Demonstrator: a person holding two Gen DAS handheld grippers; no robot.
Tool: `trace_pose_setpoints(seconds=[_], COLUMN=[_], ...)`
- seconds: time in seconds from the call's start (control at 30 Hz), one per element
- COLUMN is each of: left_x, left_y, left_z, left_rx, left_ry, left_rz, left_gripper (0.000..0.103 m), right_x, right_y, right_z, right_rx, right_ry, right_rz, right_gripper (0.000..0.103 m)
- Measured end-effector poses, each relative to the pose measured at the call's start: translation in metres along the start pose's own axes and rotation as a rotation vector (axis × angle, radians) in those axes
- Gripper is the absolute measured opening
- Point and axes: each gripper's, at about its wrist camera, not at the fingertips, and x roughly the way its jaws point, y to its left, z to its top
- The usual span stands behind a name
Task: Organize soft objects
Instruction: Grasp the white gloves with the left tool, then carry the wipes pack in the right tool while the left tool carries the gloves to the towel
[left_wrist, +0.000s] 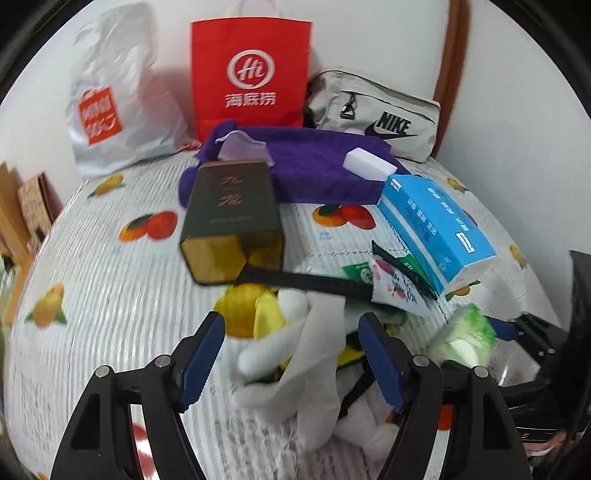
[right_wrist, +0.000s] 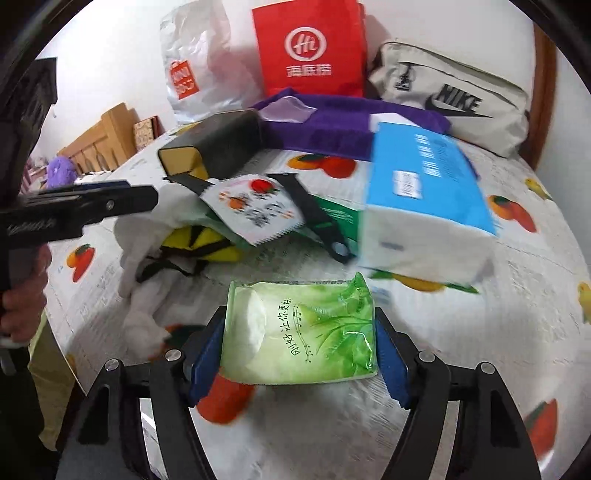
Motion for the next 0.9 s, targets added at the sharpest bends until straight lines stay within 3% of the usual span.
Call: trace_pose_setpoints(seconds=[0.23,0.53,0.67,0.9], left_x=[0.028,0.033,0.028,0.014], left_y=[-0.01,-0.002,-0.003,0.0], left_z=[0.003,-0.002,-0.002,0.003], left_rx=[0.041,0.03,0.025,0.002], left_ry=[0.048,0.043,0.034,0.014], left_rz=[0.01,0.012,0.001,-0.041], left_gripper=[0.071,0.032,0.023,0.018], right_x=[-0.008,0.0,0.0,-0.001], right_y=[-0.037,-0.041,-0.041,-0.041], right_z=[-0.011,-0.01,-0.009,-0.01], right_rx=[0.102,0.131,0.148,0.149], right_ry=[0.0,-0.006,-0.006,-0.008], right_rz=[-0.051,-0.099,-0.11,-0.107], right_gripper=[0.073,0.073,0.073,0.073])
